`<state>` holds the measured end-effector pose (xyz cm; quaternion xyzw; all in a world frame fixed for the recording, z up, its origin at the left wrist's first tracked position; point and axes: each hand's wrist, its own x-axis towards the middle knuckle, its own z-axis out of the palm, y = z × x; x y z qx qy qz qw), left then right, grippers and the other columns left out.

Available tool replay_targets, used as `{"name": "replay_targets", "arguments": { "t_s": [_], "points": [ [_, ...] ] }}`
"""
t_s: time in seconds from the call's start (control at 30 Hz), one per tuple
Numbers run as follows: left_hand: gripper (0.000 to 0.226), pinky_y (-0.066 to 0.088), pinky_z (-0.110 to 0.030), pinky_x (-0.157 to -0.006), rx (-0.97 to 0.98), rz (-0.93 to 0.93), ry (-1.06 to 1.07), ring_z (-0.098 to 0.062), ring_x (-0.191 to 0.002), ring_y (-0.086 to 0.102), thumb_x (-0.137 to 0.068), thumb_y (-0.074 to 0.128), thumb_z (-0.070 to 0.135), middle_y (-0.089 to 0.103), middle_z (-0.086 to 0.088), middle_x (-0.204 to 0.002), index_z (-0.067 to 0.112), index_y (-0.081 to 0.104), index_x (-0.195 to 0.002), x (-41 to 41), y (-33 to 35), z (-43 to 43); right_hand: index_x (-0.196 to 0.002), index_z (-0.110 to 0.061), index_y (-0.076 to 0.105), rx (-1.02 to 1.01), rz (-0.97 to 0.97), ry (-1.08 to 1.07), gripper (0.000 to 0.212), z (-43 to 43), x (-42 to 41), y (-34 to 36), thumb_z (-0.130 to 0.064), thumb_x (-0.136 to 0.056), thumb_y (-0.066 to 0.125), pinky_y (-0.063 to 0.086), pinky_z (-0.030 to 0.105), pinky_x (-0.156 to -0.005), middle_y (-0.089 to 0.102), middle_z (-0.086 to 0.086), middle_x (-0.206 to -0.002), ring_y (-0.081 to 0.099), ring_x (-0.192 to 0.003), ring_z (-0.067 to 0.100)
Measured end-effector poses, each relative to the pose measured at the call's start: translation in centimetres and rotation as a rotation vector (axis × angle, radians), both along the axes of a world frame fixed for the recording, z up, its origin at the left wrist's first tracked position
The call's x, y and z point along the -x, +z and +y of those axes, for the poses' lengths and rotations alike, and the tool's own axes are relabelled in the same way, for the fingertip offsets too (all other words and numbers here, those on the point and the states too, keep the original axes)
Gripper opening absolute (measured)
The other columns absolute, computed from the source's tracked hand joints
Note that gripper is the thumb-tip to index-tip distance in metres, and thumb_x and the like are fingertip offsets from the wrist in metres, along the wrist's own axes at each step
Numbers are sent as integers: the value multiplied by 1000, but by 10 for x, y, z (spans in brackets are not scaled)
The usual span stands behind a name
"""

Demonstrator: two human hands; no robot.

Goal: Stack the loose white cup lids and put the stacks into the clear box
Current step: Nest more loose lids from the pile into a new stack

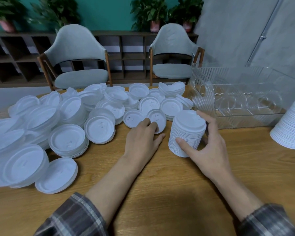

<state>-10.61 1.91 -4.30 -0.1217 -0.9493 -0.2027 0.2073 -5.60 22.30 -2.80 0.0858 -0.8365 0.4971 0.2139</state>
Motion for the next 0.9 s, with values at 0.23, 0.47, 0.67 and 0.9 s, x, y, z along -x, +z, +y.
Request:
{"name": "replay_targets", "arguments": {
  "t_s": [0.23,0.47,0.67,0.9],
  "points": [
    [17,51,-24,-65,-476,-11,-50,-11,-75,63,-91,74,18,63,7,-86,18,58,-95,-9,12,-3,-144,-37,45,17,30,-9,83,-2,-2,3,-57,-73,82,49,39,-109,54,-25,-139,50,-133,-2],
    [49,59,-25,-81,-1165,-161,-157,-17,-86,77,-92,72,6,71,-2,-118,31,62,-133,-21,46,-7,-143,-33,51,53,70,-14,76,-4,-1,1,-51,-76,82,53,32,-99,59,-22,-138,55,-131,2],
    [46,55,-47,-103,-1321,-351,-327,-17,-90,74,-90,73,7,74,2,-122,25,72,-132,-22,52,-5,-145,-31,51,32,74,13,78,-7,-1,1,-51,-76,82,54,30,-100,60,-19,-138,56,-131,4],
    [36,49,-26,-91,-1003,-344,-360,-15,-106,64,-97,72,29,71,-2,-123,39,71,-131,-27,51,3,-155,-37,36,94,85,133,92,-13,-2,5,-40,-78,85,50,22,-105,54,-18,-150,52,-138,4]
  ]
}}
